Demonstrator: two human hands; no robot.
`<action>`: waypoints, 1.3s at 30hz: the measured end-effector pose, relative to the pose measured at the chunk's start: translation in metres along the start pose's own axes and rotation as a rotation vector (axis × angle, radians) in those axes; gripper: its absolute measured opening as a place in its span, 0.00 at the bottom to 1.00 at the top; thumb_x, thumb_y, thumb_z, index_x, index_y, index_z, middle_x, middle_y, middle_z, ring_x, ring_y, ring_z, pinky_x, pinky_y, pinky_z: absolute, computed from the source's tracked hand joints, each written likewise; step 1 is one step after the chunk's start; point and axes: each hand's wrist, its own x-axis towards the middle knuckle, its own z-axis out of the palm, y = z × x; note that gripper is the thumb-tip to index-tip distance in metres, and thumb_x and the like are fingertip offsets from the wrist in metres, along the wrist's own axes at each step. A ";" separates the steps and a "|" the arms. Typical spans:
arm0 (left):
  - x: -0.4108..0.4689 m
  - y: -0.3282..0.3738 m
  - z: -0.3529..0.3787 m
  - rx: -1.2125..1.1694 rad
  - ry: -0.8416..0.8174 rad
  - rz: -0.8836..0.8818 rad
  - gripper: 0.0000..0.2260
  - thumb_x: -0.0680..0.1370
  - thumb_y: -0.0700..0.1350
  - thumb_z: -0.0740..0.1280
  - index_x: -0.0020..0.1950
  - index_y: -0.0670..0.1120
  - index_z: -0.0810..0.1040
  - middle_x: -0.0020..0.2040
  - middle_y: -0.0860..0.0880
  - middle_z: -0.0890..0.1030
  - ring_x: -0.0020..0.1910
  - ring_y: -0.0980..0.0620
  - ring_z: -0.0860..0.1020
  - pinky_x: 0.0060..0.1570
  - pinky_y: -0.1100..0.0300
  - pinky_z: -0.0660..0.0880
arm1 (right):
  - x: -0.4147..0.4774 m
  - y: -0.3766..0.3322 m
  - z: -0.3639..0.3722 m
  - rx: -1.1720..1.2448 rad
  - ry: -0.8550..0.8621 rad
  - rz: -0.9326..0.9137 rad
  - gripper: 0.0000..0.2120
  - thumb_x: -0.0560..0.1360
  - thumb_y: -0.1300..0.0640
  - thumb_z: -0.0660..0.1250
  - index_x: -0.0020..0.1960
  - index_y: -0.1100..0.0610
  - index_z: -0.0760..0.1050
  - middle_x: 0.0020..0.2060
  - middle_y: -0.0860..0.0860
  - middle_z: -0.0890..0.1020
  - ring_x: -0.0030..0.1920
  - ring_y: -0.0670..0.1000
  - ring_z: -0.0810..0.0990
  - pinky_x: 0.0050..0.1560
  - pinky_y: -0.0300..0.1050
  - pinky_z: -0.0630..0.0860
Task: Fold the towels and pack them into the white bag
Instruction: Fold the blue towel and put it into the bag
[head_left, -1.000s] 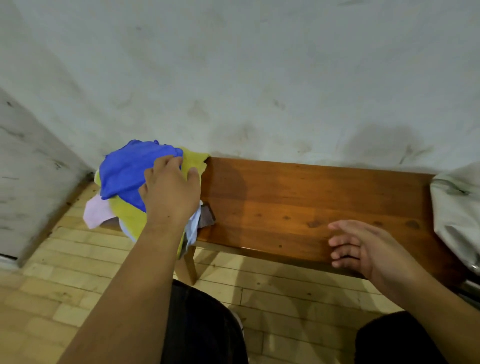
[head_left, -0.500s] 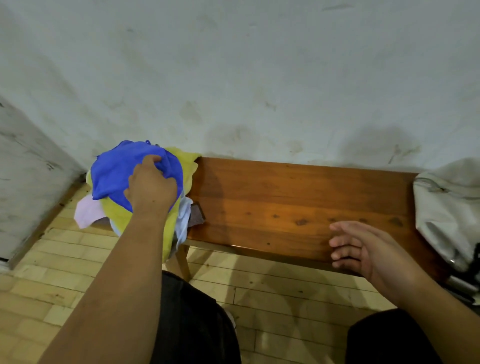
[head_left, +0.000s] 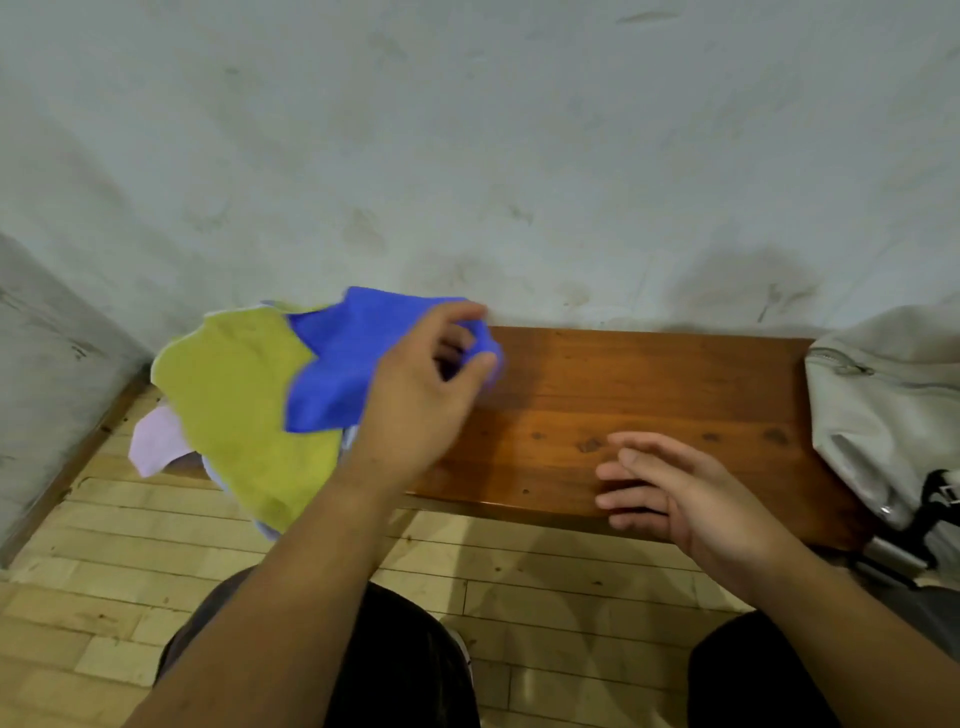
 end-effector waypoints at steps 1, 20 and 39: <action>-0.006 0.008 0.015 -0.049 -0.119 0.026 0.16 0.77 0.42 0.73 0.63 0.54 0.78 0.43 0.58 0.77 0.44 0.60 0.77 0.50 0.70 0.74 | 0.000 0.001 0.002 -0.007 -0.008 -0.016 0.17 0.77 0.56 0.70 0.65 0.52 0.77 0.55 0.56 0.86 0.53 0.59 0.86 0.56 0.59 0.81; 0.000 -0.040 0.053 0.553 -0.567 -0.169 0.12 0.77 0.55 0.72 0.57 0.54 0.77 0.63 0.54 0.69 0.62 0.51 0.70 0.62 0.56 0.72 | 0.003 -0.006 -0.016 0.038 0.339 -0.209 0.10 0.80 0.55 0.68 0.61 0.49 0.78 0.57 0.46 0.85 0.56 0.47 0.85 0.57 0.49 0.81; -0.002 -0.007 0.060 -0.239 -0.733 -0.725 0.18 0.78 0.31 0.57 0.54 0.45 0.85 0.30 0.50 0.75 0.25 0.57 0.69 0.26 0.67 0.67 | -0.006 -0.034 -0.029 0.113 0.185 0.254 0.12 0.79 0.56 0.70 0.59 0.62 0.82 0.48 0.59 0.87 0.39 0.55 0.87 0.32 0.45 0.81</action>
